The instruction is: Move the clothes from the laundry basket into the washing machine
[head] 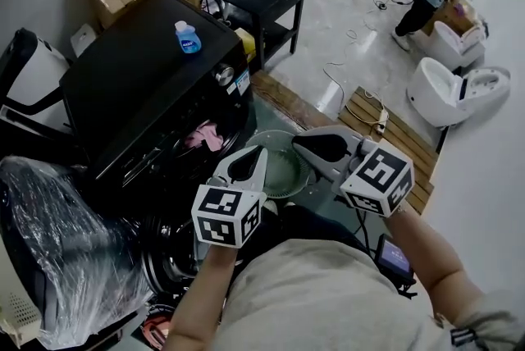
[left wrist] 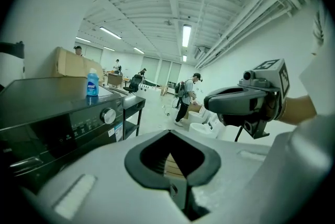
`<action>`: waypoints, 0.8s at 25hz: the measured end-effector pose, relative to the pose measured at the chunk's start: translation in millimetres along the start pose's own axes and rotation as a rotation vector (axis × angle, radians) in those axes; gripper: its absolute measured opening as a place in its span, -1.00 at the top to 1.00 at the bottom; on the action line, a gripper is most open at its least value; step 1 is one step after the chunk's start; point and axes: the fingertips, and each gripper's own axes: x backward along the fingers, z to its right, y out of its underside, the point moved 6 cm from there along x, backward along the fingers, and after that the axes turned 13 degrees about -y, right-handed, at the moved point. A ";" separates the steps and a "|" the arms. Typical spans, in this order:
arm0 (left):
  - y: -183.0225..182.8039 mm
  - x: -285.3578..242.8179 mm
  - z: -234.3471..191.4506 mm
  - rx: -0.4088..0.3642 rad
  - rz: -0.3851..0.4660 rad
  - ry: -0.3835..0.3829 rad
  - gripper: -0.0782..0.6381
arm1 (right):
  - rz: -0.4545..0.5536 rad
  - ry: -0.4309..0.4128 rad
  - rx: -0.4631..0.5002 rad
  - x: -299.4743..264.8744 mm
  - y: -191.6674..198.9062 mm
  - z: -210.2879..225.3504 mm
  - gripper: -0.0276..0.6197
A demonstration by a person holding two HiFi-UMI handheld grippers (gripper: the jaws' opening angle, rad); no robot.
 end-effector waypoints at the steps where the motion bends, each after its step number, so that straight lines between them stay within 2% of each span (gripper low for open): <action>1: 0.5 0.4 -3.1 0.009 -0.002 -0.005 0.77 | -0.006 -0.014 0.006 -2.3 -0.2 -2.0 0.85; 5: 2.2 3.3 -9.4 0.003 -0.003 -0.011 0.77 | -0.032 -0.044 0.024 -9.4 1.1 -9.9 0.85; 12: 8.1 8.7 -2.9 0.006 -0.009 0.003 0.77 | -0.027 -0.035 0.010 -12.9 5.2 -17.7 0.85; 20: 8.7 13.3 -4.2 0.017 -0.017 -0.002 0.77 | 0.045 0.046 -0.080 -14.0 13.4 -23.6 0.85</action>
